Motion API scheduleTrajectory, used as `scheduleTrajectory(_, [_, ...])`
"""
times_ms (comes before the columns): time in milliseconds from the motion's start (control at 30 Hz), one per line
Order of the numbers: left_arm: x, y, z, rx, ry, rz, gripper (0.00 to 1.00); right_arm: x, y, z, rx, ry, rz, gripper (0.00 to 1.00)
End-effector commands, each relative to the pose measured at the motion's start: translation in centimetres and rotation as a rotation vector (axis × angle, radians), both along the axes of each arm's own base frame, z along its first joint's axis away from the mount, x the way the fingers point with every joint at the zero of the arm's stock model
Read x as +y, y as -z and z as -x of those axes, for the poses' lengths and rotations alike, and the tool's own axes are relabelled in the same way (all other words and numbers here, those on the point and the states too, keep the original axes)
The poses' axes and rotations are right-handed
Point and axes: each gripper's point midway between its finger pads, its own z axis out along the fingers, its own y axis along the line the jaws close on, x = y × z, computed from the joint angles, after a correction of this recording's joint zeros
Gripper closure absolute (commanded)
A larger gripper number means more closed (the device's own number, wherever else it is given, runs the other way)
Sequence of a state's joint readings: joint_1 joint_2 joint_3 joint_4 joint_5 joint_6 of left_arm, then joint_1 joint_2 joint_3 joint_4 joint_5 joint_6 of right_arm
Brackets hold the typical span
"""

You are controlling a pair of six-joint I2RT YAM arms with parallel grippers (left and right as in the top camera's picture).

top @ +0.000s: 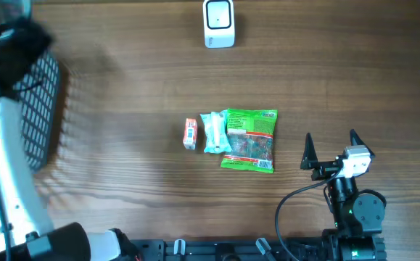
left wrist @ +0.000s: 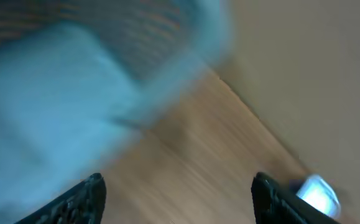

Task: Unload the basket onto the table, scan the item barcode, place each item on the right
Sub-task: 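Reach the left gripper into the basket and grasp the green tube, then place the green tube on the table left of the tissue pack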

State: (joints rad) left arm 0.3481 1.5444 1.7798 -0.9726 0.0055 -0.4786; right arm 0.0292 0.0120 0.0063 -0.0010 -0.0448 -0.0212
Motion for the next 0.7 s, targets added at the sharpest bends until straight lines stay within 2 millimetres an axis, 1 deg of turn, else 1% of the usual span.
scheduleTrajectory(0, [10.0,0.5,5.0,0.016,-0.318,0.015,0.26,0.1,-0.1,0.0,-0.006,-0.006,0.004,0.00])
scheduleTrajectory(67, [14.0,1.8,7.8,0.054,-0.428,0.029,0.25,0.1,-0.1,0.0,-0.006,-0.006,0.004,0.00])
scheduleTrajectory(100, [16.7,4.0,9.7,0.114,-0.490,0.050,0.24,0.1,-0.1,0.0,-0.006,-0.006,0.004,0.00])
scheduleTrajectory(133, [17.8,6.1,10.3,0.158,-0.517,0.080,0.24,0.1,-0.1,0.0,-0.006,-0.006,0.005,0.00])
scheduleTrajectory(167, [18.3,7.6,10.5,0.188,-0.528,0.099,0.23,0.1,-0.1,0.0,-0.006,-0.006,0.004,0.00])
scheduleTrajectory(200, [18.9,10.4,10.6,0.249,-0.537,0.135,0.22,0.1,-0.1,0.0,-0.006,-0.006,0.004,0.00])
scheduleTrajectory(233, [19.2,12.5,10.6,0.296,-0.541,0.155,0.21,0.1,-0.1,0.0,-0.006,-0.006,0.004,0.00])
scheduleTrajectory(267, [19.6,15.2,10.5,0.358,-0.539,0.184,0.20,0.1,-0.1,0.0,-0.006,-0.006,0.004,0.00])
scheduleTrajectory(300, [19.8,17.3,10.3,0.406,-0.519,0.200,0.19,0.1,-0.1,0.0,-0.006,-0.006,0.004,0.00])
scheduleTrajectory(333, [19.9,19.0,10.2,0.441,-0.516,0.221,0.19,0.1,-0.1,0.0,-0.006,-0.006,0.004,0.00])
scheduleTrajectory(400, [19.9,22.1,10.2,0.503,-0.510,0.261,0.25,0.1,-0.1,0.0,-0.006,-0.006,0.004,0.00])
scheduleTrajectory(467, [19.8,24.4,10.2,0.549,-0.506,0.290,0.31,0.1,-0.1,0.0,-0.006,-0.006,0.004,0.00])
scheduleTrajectory(500, [19.8,25.3,10.3,0.566,-0.504,0.301,0.32,0.1,-0.1,0.0,-0.006,-0.006,0.005,0.00])
scheduleTrajectory(533, [19.7,26.1,10.3,0.583,-0.503,0.312,0.36,0.1,-0.1,0.0,-0.006,-0.006,0.004,0.00])
scheduleTrajectory(600, [19.5,27.4,10.5,0.609,-0.500,0.330,0.40,0.1,-0.1,0.0,-0.006,-0.006,0.005,0.01])
scheduleTrajectory(667, [19.1,28.6,10.9,0.630,-0.498,0.344,0.42,0.1,-0.1,0.0,-0.006,-0.006,0.004,0.00])
